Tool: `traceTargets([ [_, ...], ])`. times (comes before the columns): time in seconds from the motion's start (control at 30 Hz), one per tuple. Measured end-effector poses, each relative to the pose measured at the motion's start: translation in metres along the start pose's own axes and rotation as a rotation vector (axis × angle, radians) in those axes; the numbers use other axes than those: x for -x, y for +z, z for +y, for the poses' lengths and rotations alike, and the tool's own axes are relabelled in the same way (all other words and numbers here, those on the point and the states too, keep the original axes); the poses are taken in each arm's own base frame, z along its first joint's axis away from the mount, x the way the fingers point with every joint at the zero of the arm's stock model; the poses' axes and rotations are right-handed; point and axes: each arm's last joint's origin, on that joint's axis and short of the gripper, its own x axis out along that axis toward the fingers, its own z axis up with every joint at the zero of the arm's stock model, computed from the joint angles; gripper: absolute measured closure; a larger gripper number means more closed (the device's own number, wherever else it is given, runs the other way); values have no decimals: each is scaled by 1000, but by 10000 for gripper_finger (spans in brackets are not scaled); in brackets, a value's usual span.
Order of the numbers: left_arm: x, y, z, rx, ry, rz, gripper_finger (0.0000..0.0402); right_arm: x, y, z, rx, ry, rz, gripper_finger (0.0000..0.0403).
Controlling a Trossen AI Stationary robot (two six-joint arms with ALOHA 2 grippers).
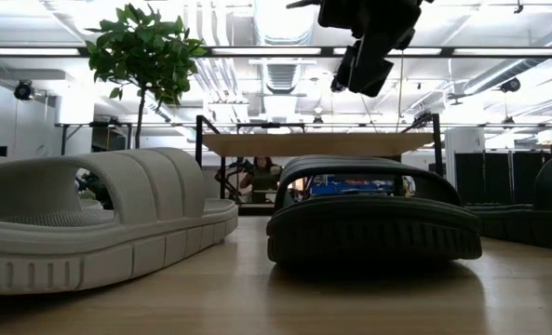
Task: Pick and place slides into the shelf
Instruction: Put the left black slide on the shelf
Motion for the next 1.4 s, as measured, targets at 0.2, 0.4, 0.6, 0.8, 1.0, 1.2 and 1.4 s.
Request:
traceTargets([
  [0.2, 0, 0, 0, 0, 0, 0, 402, -11, -8, -5, -27, 3, 13, 243],
  [0.4, 0, 0, 0, 0, 0, 0, 402, -25, -18, -11, -58, 15, -6, 221],
  [0.6, 0, 0, 0, 0, 0, 0, 402, -37, -28, -17, -97, 20, -16, 206],
  [0.8, 0, 0, 0, 0, -1, -1, 402, -46, -37, -20, -121, 35, -14, 184],
  [1.0, 0, 0, 0, 0, 0, -1, 402, -53, -41, -20, -143, 93, -49, 157],
  [1.2, 0, 0, 0, 0, 0, -1, 402, -58, -46, -15, -129, 97, -30, 140],
  [1.4, 0, 0, 0, 0, 0, -1, 402, -66, -51, -9, -130, 115, -44, 139],
])
